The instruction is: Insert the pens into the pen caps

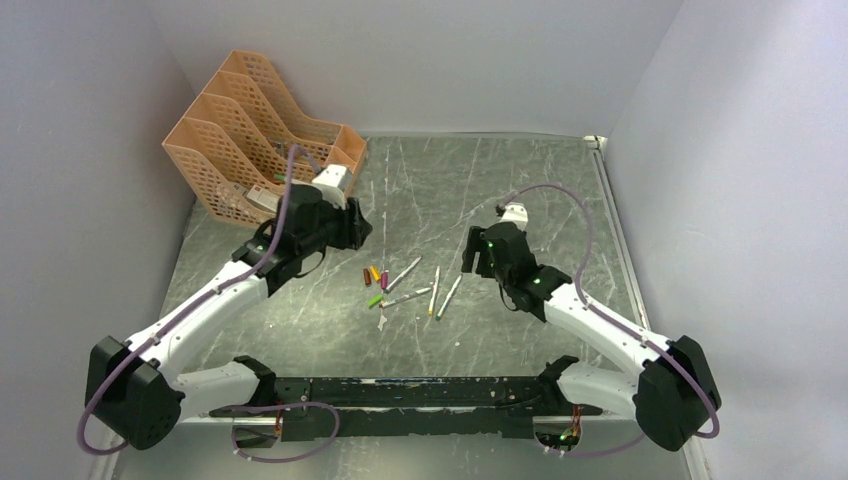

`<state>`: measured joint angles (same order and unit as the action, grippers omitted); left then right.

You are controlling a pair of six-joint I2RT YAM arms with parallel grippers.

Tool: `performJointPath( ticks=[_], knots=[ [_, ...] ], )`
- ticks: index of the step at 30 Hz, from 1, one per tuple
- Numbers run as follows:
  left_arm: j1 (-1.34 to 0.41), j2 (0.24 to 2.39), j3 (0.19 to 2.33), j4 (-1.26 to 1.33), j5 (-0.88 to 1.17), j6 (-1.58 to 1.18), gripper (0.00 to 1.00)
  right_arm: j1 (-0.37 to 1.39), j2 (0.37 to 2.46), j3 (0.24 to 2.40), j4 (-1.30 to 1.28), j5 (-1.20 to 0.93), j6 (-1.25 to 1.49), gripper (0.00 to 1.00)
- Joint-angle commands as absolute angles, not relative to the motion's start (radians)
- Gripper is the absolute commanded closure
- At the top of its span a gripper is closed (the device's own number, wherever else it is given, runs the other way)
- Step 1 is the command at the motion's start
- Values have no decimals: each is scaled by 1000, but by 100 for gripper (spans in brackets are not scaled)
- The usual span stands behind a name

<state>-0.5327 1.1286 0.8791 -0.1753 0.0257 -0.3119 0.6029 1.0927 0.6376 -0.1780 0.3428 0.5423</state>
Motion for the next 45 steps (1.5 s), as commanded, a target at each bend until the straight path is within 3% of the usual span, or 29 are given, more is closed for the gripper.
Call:
performJointPath(
  ticks=[1,4,6,10,14,15,17,24,35,43,45],
  knots=[
    [-619,1170,849,-206,11,-274,41,635,1128,644,-123,296,520,45],
    [-663,1187,827,-194,-11,-289,41,652,1173,659,-145,328,558,69],
    [-674,1193,814,-182,-16,-302,41,654,1228,688,-195,338,597,72],
    [-694,1201,805,-175,-48,-314,40,679,1336,739,-288,362,654,44],
    [-698,1196,807,-187,-96,-319,41,719,1393,756,-313,396,744,33],
    [-698,1194,806,-191,-108,-320,42,720,1403,756,-311,393,771,34],
    [-698,1187,803,-196,-128,-324,43,733,1424,758,-320,414,845,46],
    [-697,1186,790,-200,-167,-342,48,762,1540,806,-352,416,957,48],
    [-698,1178,784,-194,-160,-342,48,811,1660,895,-446,447,1042,62],
    [-697,1177,785,-191,-153,-342,49,815,1675,903,-465,454,1059,99],
    [-697,1178,789,-191,-136,-342,48,814,1657,900,-454,452,1065,100]
  ],
)
